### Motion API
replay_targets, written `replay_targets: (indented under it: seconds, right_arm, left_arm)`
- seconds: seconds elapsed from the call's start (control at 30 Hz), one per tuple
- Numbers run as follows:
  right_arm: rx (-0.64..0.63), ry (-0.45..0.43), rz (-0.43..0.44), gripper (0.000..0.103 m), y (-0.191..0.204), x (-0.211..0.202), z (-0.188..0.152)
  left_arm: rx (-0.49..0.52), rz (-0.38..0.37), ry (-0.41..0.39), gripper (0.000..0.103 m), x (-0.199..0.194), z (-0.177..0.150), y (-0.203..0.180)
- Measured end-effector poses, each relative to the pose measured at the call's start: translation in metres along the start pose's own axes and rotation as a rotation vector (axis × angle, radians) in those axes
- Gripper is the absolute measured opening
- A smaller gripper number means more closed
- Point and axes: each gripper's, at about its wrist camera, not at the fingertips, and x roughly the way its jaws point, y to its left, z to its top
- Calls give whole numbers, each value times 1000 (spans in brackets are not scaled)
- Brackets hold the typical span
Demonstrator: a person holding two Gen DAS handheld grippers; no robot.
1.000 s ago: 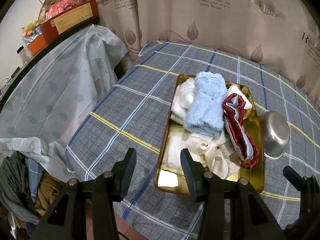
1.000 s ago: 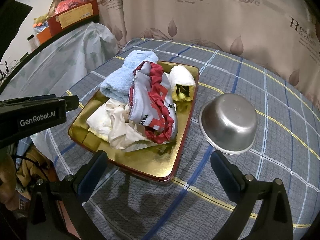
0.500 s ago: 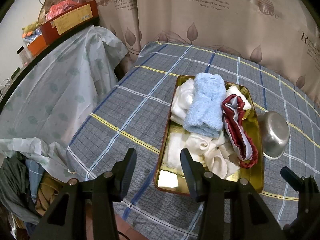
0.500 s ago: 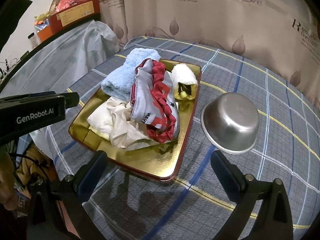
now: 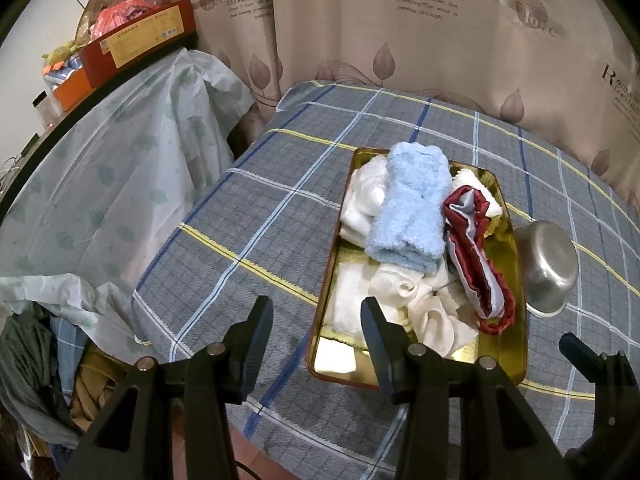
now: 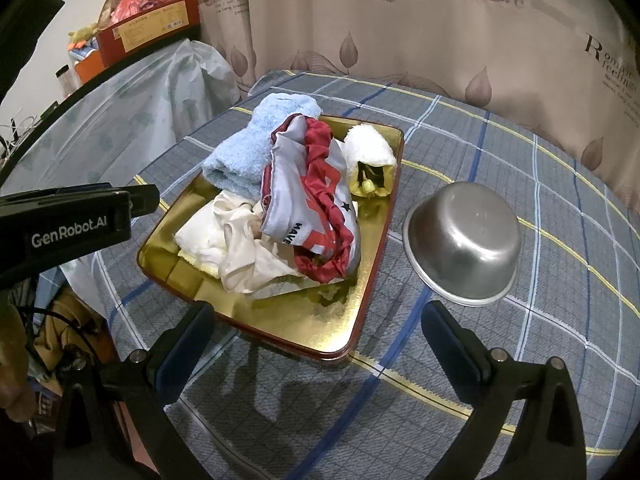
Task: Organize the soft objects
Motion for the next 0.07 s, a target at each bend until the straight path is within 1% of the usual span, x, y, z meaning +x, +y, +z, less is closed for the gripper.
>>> replay_targets:
  seconds: [0.07]
  right_arm:
    - [1,0,0,102,0,0,0]
  left_arm:
    - [-2,-2,-2,47,0,0,0]
